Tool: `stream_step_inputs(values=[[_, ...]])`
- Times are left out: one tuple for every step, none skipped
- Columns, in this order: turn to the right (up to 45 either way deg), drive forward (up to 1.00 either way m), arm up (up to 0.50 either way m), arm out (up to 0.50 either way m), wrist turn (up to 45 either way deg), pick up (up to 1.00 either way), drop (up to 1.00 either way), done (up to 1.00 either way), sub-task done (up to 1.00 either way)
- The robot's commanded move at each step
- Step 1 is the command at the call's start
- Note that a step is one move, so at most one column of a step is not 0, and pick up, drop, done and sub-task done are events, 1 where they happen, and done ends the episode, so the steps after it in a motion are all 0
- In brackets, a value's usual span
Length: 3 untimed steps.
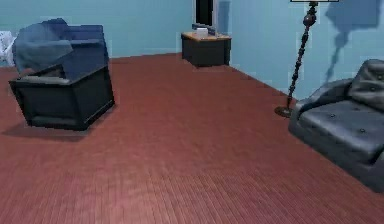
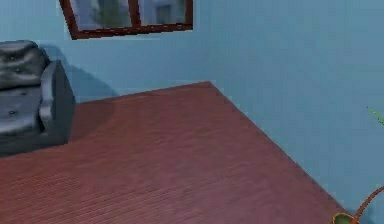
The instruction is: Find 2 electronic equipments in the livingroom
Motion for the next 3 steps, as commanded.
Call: stream_step_inputs(values=[[0.0,1.00,0.00,0.00,0.0,0.00,0.00,0.00,0.00],[0.0,1.00,0.00,0.00,0.0,0.00,0.00,0.00,0.00],[0.0,1.00,0.00,0.00,0.0,0.00,0.00,0.00,0.00]])
